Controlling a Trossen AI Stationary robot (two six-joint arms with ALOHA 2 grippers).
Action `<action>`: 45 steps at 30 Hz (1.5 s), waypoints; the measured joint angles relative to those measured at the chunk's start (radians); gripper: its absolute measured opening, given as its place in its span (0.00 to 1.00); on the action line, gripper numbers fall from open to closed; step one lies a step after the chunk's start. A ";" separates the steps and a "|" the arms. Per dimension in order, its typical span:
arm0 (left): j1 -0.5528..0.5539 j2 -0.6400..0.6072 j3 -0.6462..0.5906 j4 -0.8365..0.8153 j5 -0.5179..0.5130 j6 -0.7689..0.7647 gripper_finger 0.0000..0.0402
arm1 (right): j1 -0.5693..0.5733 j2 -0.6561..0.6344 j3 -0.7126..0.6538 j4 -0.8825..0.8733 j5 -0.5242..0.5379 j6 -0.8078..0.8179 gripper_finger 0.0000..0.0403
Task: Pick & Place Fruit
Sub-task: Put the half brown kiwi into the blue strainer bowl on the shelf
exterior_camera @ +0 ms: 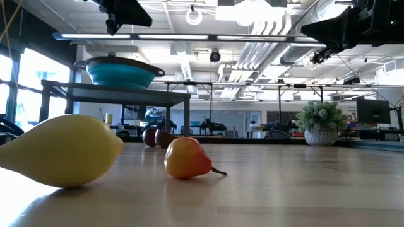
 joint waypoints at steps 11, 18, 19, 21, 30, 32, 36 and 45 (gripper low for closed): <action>-0.004 0.061 0.000 0.002 0.054 0.038 0.10 | 0.000 0.000 0.000 0.008 0.000 0.000 0.01; -0.087 0.148 0.000 0.001 0.031 0.024 0.10 | 0.000 0.000 0.000 0.008 0.000 0.000 0.01; -0.106 0.161 0.000 0.001 0.011 0.003 0.10 | 0.000 0.000 0.000 0.008 0.000 0.000 0.01; -0.145 0.185 0.000 0.002 -0.039 -0.048 0.10 | 0.000 0.000 0.000 0.008 0.000 0.000 0.01; -0.354 0.284 0.000 -0.010 -0.259 -0.233 0.10 | 0.000 0.000 0.000 0.008 0.000 0.000 0.01; -0.397 0.310 0.000 -0.033 -0.320 -0.294 0.10 | 0.000 0.000 0.000 0.008 0.000 0.000 0.01; -0.476 0.363 0.000 -0.061 -0.457 -0.505 0.10 | 0.000 0.000 0.000 0.008 0.000 0.000 0.01; -0.591 0.573 -0.001 -0.082 -0.647 -0.900 0.10 | 0.000 0.000 0.000 0.008 0.000 0.000 0.01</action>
